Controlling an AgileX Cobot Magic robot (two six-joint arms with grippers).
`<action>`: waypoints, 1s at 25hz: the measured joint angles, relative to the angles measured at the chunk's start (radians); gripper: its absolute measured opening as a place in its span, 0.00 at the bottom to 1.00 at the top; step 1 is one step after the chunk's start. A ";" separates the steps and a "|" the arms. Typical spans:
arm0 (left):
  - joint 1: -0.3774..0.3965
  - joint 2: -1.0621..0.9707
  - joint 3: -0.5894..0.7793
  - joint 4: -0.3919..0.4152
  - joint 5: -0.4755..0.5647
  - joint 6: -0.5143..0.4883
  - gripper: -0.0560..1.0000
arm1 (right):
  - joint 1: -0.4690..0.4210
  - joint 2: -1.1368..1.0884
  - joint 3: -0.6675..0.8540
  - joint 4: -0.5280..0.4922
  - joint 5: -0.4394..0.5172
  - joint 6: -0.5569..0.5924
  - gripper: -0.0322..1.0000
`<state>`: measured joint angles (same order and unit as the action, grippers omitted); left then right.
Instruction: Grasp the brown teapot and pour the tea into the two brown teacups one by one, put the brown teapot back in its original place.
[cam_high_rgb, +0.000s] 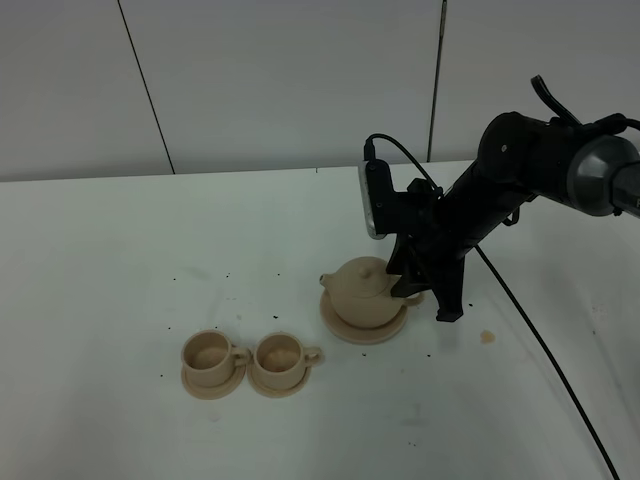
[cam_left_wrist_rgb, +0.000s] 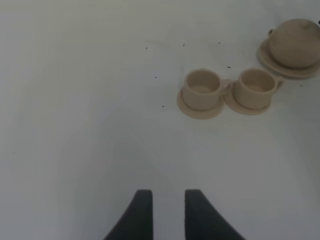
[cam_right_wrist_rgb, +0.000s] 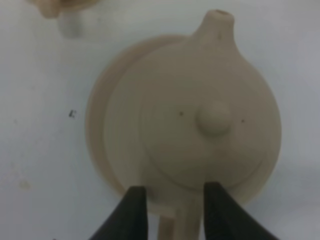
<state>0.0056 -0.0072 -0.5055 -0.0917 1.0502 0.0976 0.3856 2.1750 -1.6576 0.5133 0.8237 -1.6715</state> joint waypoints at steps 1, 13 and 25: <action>0.000 0.000 0.000 0.000 0.000 0.000 0.27 | 0.000 0.000 0.000 0.000 -0.002 -0.001 0.29; 0.000 0.000 0.000 0.000 0.000 0.000 0.27 | -0.001 0.019 -0.002 0.011 -0.007 -0.004 0.29; 0.000 0.000 0.000 0.000 0.000 0.000 0.27 | -0.001 0.020 -0.002 0.019 -0.008 -0.006 0.27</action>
<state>0.0056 -0.0072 -0.5055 -0.0917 1.0502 0.0976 0.3846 2.1952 -1.6595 0.5320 0.8160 -1.6779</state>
